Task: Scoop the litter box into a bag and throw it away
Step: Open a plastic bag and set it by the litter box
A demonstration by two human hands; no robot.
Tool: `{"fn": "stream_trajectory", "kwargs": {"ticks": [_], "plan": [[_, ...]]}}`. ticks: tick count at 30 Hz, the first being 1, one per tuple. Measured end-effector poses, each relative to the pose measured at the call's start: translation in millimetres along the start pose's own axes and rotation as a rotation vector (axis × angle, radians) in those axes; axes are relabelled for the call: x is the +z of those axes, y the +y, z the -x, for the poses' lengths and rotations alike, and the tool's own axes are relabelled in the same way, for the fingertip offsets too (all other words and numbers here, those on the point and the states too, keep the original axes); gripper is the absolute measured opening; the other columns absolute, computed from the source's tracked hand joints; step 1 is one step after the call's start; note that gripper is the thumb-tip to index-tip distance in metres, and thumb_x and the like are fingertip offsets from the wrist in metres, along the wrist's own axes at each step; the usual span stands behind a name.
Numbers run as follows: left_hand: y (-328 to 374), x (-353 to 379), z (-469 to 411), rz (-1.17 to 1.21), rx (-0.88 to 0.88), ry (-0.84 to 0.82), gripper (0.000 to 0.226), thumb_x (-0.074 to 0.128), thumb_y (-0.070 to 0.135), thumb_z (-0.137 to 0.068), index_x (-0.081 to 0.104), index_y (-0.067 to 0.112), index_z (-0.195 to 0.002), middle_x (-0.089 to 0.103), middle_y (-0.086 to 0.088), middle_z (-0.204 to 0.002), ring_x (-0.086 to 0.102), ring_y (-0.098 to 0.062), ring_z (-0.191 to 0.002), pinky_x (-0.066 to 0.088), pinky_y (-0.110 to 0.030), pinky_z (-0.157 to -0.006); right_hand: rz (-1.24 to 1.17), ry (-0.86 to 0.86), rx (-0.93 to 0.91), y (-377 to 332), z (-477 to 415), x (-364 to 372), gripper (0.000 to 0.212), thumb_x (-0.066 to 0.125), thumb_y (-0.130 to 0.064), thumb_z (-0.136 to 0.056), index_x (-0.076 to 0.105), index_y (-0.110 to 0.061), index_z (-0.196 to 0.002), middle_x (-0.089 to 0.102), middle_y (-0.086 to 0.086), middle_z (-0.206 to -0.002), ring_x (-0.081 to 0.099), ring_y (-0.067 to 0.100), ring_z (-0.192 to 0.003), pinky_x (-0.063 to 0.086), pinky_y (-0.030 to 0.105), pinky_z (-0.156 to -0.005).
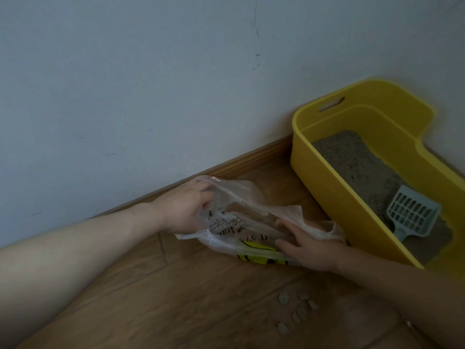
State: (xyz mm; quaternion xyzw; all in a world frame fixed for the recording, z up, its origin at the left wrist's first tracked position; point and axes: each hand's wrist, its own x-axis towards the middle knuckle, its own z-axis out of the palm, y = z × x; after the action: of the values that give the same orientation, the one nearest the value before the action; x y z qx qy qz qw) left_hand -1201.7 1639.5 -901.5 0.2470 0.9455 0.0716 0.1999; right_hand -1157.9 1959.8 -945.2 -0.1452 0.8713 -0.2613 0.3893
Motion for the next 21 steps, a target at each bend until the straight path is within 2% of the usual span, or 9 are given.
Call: {"fn": "stream_trajectory", "kwargs": {"ticks": [2,4,6,9,11,13,16,18,21], "plan": [[3.0,-1.4,-0.1,-0.005,0.004,0.01,0.039,0.074,0.047,-0.064,0.048,0.028,-0.086,0.046,0.007,-0.113,0.042,-0.016,-0.113,0.045,-0.034,-0.093,0.05,0.039,-0.097,-9.9,1.9,2.0,0.061,0.038,-0.073,-0.088,0.022,-0.052,-0.142,0.027,-0.016,-0.153,0.036,0.011,-0.138,0.036,0.039,-0.113],[5.6,-2.9,-0.2,-0.019,0.001,0.017,0.048,0.078,0.05,-0.061,0.046,0.03,-0.09,0.047,0.007,-0.113,0.043,-0.015,-0.112,0.046,-0.034,-0.091,0.123,0.08,-0.248,-27.1,5.5,0.2,0.059,0.043,-0.055,-0.097,0.023,-0.038,-0.15,0.017,-0.014,-0.16,0.02,0.008,-0.146,0.024,0.031,-0.119],[7.7,-3.2,-1.4,-0.024,0.014,0.039,0.051,0.08,0.051,-0.061,0.045,0.03,-0.092,0.047,0.007,-0.115,0.044,-0.014,-0.111,0.044,-0.03,-0.09,0.314,0.165,-0.418,-51.5,12.2,-7.2,0.055,0.044,-0.045,-0.1,0.032,-0.025,-0.15,0.025,-0.006,-0.158,0.024,0.009,-0.144,0.024,0.025,-0.117],[8.5,-2.5,-3.0,-0.017,0.024,0.051,0.053,0.081,0.052,-0.062,0.048,0.029,-0.096,0.047,0.009,-0.113,0.044,-0.013,-0.111,0.042,-0.026,-0.088,0.484,0.256,-0.64,-77.5,7.9,-14.3,0.046,0.047,-0.033,-0.099,0.043,-0.018,-0.143,0.039,0.0,-0.151,0.038,0.014,-0.135,0.035,0.03,-0.112],[7.8,-0.7,-3.7,-0.011,0.035,0.042,0.056,0.082,0.052,-0.061,0.05,0.027,-0.1,0.048,0.008,-0.116,0.043,-0.013,-0.113,0.042,-0.026,-0.09,0.576,0.297,-0.703,-83.7,-8.5,-15.2,0.045,0.05,-0.032,-0.097,0.047,-0.016,-0.139,0.045,0.003,-0.146,0.042,0.017,-0.133,0.036,0.034,-0.113],[6.4,1.7,-4.0,-0.003,0.041,0.035,0.058,0.082,0.052,-0.061,0.051,0.027,-0.103,0.05,0.007,-0.121,0.044,-0.014,-0.117,0.042,-0.026,-0.094,0.666,0.307,-0.663,-79.8,-26.5,-16.9,0.05,0.05,-0.04,-0.096,0.046,-0.016,-0.14,0.042,0.004,-0.148,0.037,0.02,-0.138,0.028,0.04,-0.119],[0.7,5.7,-3.9,0.052,0.035,0.012,0.061,0.083,0.05,-0.064,0.051,0.028,-0.111,0.05,0.007,-0.132,0.043,-0.013,-0.124,0.04,-0.025,-0.1,0.776,0.228,-0.544,-59.9,-44.2,-15.8,0.074,0.036,-0.062,-0.095,0.025,-0.018,-0.153,0.013,0.006,-0.164,0.006,0.025,-0.151,0.007,0.046,-0.123],[-4.5,8.7,-3.2,0.114,0.039,-0.005,0.072,0.085,0.048,-0.064,0.049,0.028,-0.123,0.045,0.006,-0.141,0.041,-0.013,-0.131,0.039,-0.03,-0.108,0.8,0.185,-0.486,-47.4,-51.6,-13.6,0.086,0.027,-0.074,-0.091,0.008,-0.023,-0.157,-0.006,0.003,-0.165,-0.012,0.025,-0.151,-0.001,0.049,-0.122],[-12.3,15.2,-2.2,0.161,0.039,-0.033,0.096,0.088,0.045,-0.062,0.038,0.028,-0.143,0.033,0.005,-0.153,0.03,-0.011,-0.14,0.029,-0.025,-0.115,0.77,0.137,-0.388,-38.7,-62.5,-7.4,0.092,0.024,-0.083,-0.085,-0.005,-0.033,-0.156,-0.014,0.005,-0.164,-0.024,0.027,-0.148,-0.011,0.051,-0.119]]}}
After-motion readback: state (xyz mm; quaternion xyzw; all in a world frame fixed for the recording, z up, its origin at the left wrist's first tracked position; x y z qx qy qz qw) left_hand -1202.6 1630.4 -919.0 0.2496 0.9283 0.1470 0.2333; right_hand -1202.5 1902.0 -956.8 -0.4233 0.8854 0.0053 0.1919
